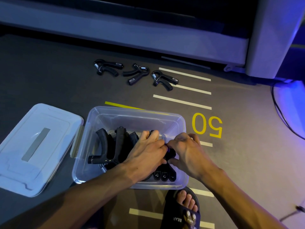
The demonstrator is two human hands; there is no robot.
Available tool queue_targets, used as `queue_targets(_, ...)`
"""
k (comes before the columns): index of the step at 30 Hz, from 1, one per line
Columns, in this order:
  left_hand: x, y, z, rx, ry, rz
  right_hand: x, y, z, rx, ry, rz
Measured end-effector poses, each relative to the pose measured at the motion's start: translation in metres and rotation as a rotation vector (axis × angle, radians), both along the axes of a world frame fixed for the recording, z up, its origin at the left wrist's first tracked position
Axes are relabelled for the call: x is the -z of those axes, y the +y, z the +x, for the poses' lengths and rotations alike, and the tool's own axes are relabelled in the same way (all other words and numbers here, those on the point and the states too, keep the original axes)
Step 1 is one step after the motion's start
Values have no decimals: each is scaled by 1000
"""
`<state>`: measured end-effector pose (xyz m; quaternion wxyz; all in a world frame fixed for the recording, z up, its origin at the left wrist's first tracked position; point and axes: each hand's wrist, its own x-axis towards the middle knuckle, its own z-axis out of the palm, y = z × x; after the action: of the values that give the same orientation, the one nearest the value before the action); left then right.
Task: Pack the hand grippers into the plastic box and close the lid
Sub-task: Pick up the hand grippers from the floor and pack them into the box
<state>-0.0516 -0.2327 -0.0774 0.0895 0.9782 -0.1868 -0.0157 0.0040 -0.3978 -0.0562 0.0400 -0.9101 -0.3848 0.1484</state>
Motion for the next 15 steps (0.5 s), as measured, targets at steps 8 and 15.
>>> queue_targets(8, 3, 0, 2, -17, -14, -18, 1, 6, 1, -24, 12, -106)
queue_targets(15, 1, 2, 2, 17, -22, -27, -4, 4, 4, -11, 54, -46)
